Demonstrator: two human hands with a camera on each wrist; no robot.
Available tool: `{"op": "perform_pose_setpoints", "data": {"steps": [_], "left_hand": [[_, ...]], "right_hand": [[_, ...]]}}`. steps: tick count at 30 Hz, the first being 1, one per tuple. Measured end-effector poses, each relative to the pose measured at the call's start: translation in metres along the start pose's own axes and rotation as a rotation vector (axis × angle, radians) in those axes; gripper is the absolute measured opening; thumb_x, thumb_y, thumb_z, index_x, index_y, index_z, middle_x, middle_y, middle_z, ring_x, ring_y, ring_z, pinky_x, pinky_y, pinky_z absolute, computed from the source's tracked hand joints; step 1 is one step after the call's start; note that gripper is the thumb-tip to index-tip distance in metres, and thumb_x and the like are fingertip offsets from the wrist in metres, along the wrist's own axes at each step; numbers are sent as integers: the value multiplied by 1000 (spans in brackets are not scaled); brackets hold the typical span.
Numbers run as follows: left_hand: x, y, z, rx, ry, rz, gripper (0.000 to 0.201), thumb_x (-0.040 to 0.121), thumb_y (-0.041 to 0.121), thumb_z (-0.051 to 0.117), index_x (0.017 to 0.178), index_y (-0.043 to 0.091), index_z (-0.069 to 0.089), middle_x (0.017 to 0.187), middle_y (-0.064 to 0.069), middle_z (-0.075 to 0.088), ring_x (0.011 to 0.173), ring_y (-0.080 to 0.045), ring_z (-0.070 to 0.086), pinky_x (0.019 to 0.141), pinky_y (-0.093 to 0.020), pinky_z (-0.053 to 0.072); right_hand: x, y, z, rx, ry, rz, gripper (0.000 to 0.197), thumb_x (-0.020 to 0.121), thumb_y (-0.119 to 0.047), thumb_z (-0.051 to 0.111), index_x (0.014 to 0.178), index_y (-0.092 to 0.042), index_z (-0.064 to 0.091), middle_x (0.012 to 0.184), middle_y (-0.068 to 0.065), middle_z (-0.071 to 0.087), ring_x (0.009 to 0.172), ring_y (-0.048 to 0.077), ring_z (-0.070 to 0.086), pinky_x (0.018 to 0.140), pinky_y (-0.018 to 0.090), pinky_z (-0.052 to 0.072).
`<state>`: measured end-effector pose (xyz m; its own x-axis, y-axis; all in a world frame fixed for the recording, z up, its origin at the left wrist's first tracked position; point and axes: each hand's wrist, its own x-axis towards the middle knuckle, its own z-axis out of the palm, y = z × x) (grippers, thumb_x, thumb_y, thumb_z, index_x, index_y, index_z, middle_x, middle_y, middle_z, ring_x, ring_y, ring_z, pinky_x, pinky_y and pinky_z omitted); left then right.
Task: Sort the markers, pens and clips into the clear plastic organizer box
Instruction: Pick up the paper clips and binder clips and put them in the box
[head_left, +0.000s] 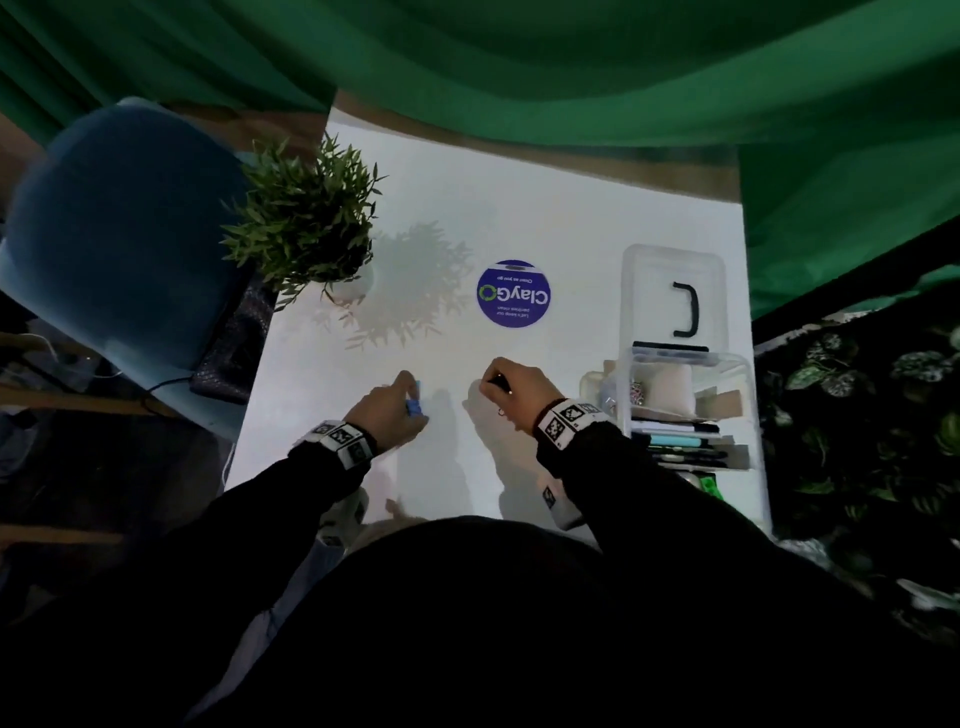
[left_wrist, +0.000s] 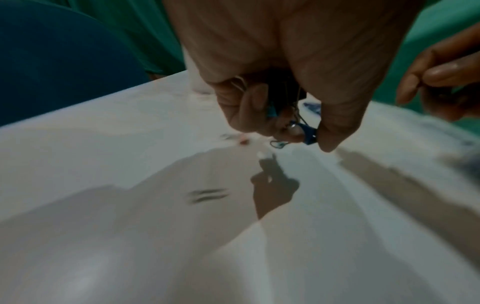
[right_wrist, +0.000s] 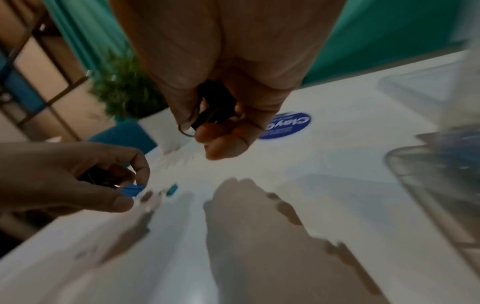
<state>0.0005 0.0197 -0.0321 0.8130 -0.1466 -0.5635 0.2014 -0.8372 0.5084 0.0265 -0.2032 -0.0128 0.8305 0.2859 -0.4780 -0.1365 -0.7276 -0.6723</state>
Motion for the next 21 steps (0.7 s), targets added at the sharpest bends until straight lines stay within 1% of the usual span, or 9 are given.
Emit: {"op": "perform_pose_setpoints", "data": {"steps": [2,6,7,9,11,13,15,18,21], "left_hand": [[4,46,3,-85,28,102,33,84,25,67,105,13,45,73,-3,59,67,-23,55,55,-26,38],[17,152,16,-180,-14,313,33,83,30,68,105,18,47,71,5,56,65,-13,54,57,-22,40],[20,178,21,-195,-36,360,33,83,31,68,105,18,47,71,5,56,64,-13,54,58,-23,40],[26,225,33,-200,-75,443,32,83,30,67,106,18,48,74,1,59,63,-13,54,58,-26,41],[31,267,47,-179,-105,501,31,84,28,66,107,18,48,77,-2,61,64,-15,54,56,-25,41],[37,301,62,-130,-116,523,33,84,26,67,108,15,48,75,2,56,67,-18,53,54,-22,38],[43,325,74,-47,-124,509,34,84,25,68,110,11,50,81,0,56,77,-21,54,57,-25,38],[52,345,89,126,-154,494,40,82,23,70,116,8,54,108,-10,63,100,-27,59,75,-28,43],[54,350,94,226,-166,509,58,81,23,72,131,8,49,126,-12,59,115,-26,55,90,-30,44]], "right_hand": [[-16,11,-26,133,112,34,9,93,-23,55,90,-15,57,74,5,62,56,19,56,49,29,50],[-52,45,-86,386,375,117,8,91,-20,57,85,-17,58,73,4,61,52,19,57,48,29,51],[-61,57,-101,439,433,136,9,92,-19,56,83,-18,57,74,4,62,52,20,58,50,31,52],[-80,82,-129,528,533,179,13,92,-16,56,80,-22,57,76,4,64,53,23,60,58,40,57],[-97,104,-151,532,607,236,14,92,-13,57,80,-20,57,74,5,63,55,24,61,65,44,58],[-110,122,-167,451,644,303,7,91,-11,57,85,-13,57,75,7,63,56,20,62,67,41,57],[-117,136,-177,349,640,365,2,88,-10,58,87,-12,59,73,6,64,57,18,63,71,39,58],[-118,148,-183,305,580,398,6,87,-9,59,91,-13,60,78,9,67,65,27,67,78,46,58],[-114,149,-183,232,543,412,16,86,-14,60,103,-13,62,90,10,68,78,30,70,80,45,58]]}}
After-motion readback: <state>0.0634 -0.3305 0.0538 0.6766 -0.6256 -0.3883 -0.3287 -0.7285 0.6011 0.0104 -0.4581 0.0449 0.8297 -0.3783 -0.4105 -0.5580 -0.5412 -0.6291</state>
